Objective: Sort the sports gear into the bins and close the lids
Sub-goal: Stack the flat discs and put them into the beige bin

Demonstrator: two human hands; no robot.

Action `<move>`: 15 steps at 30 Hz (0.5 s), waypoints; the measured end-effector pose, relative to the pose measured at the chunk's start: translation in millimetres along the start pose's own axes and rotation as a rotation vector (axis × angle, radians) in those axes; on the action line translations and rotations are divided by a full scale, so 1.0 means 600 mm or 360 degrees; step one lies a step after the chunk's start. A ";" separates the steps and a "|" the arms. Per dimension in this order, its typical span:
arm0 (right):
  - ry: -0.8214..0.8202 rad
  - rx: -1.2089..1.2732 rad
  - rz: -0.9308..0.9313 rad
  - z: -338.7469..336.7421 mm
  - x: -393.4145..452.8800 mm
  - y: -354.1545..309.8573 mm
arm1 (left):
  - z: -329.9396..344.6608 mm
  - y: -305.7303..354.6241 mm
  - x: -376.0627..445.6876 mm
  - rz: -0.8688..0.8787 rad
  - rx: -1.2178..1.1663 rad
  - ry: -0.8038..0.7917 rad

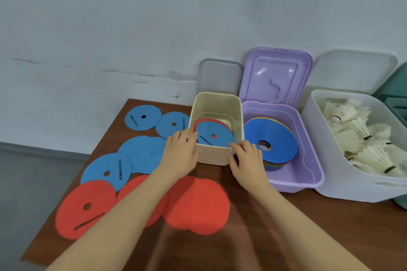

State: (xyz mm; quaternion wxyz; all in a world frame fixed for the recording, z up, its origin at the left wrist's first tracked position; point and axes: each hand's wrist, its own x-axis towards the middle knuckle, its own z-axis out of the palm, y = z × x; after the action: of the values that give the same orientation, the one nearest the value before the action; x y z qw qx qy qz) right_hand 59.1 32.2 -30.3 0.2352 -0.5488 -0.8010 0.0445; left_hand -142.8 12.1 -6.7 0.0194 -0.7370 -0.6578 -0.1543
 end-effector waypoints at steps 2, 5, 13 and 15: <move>0.0003 0.0021 -0.0075 -0.002 -0.029 -0.004 | -0.001 0.007 -0.034 -0.0048 -0.0020 -0.0015; -0.0038 0.0079 -0.0118 0.001 -0.065 -0.010 | 0.006 0.009 -0.076 -0.0129 -0.0014 -0.0115; -0.0648 0.0000 0.0137 0.067 -0.135 -0.020 | 0.070 -0.027 -0.164 -0.0309 0.0185 -0.0740; -0.0724 -0.0018 0.0345 0.086 -0.144 -0.028 | 0.086 -0.040 -0.174 -0.0327 0.0177 -0.0871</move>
State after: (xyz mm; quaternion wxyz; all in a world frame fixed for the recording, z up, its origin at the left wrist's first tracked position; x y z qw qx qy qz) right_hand 47.4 -42.6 -99.0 0.0394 -0.6086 -0.7701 0.1873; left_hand -164.8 -73.4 -86.1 -0.1340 -0.6785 -0.7172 0.0852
